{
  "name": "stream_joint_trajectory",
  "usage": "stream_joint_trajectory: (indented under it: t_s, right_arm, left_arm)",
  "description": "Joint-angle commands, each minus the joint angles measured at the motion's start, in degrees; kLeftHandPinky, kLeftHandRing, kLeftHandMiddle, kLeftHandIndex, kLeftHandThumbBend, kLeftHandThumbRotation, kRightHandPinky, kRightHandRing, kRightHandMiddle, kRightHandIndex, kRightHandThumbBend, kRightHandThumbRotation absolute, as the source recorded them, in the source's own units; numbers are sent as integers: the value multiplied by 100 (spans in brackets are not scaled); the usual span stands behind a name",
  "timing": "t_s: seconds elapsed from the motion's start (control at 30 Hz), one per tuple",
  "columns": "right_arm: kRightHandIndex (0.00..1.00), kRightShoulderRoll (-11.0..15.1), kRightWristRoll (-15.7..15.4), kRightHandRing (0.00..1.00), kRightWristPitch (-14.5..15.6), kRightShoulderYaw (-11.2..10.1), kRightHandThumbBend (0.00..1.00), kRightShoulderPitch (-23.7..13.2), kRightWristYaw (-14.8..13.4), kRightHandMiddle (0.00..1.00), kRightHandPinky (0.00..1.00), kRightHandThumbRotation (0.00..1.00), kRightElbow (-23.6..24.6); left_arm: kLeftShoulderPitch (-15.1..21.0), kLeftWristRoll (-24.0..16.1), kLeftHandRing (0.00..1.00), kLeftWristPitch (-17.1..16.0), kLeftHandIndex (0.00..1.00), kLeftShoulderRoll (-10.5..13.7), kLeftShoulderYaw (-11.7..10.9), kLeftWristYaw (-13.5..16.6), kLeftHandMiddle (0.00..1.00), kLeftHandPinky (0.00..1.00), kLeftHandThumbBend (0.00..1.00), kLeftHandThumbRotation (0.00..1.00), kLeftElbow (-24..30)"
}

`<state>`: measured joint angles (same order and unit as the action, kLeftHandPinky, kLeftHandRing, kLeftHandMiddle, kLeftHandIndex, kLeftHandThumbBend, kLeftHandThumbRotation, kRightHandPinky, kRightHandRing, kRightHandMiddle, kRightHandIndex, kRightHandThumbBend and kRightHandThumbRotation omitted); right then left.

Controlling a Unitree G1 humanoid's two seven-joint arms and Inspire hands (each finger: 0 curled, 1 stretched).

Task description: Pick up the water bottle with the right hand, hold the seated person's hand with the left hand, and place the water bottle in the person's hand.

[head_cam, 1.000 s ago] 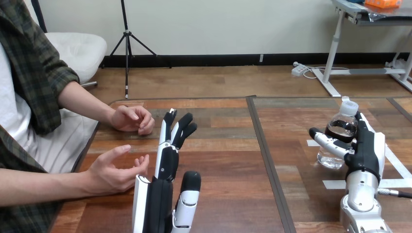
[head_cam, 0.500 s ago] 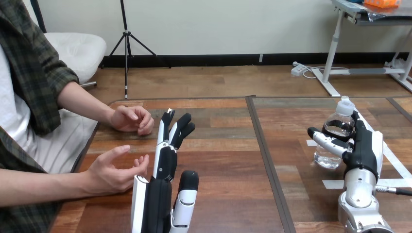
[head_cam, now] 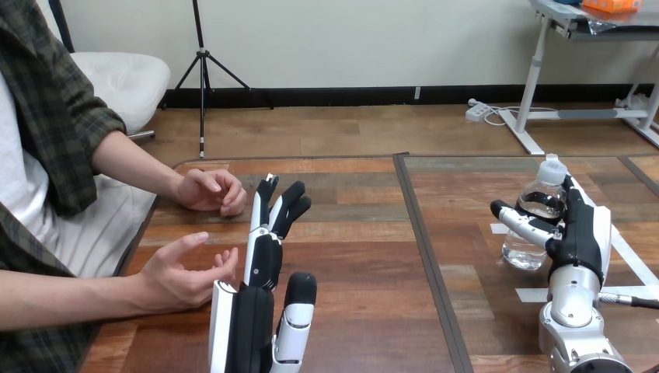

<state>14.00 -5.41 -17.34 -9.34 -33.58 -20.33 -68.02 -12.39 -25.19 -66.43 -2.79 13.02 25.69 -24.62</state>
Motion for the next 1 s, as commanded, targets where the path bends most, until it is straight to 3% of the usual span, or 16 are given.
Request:
stream_joint_trajectory:
  t_s: [0.0, 0.43, 0.6, 0.97]
  right_arm:
    - [90, 171, -27, 87, -8, 25, 67, -528, -82, 90, 79, 0, 8]
    - [83, 106, 147, 81, -234, -135, 67, -520, -157, 84, 75, 0, -59]
    - [77, 118, 137, 73, -244, -108, 68, -519, -182, 78, 65, 0, -82]
    - [73, 150, 161, 65, -196, -134, 70, -549, -181, 71, 58, 0, -190]
  left_arm:
    - [52, 31, 89, -26, 100, -312, 18, -23, 92, 99, 47, 100, 225]
    - [59, -17, 89, -33, 100, -340, -14, 27, 92, 99, 47, 100, 200]
    - [62, -20, 88, -35, 100, -333, -13, 25, 92, 99, 47, 100, 208]
    - [12, -29, 88, 36, 100, -345, -5, 17, 92, 99, 45, 100, 270]
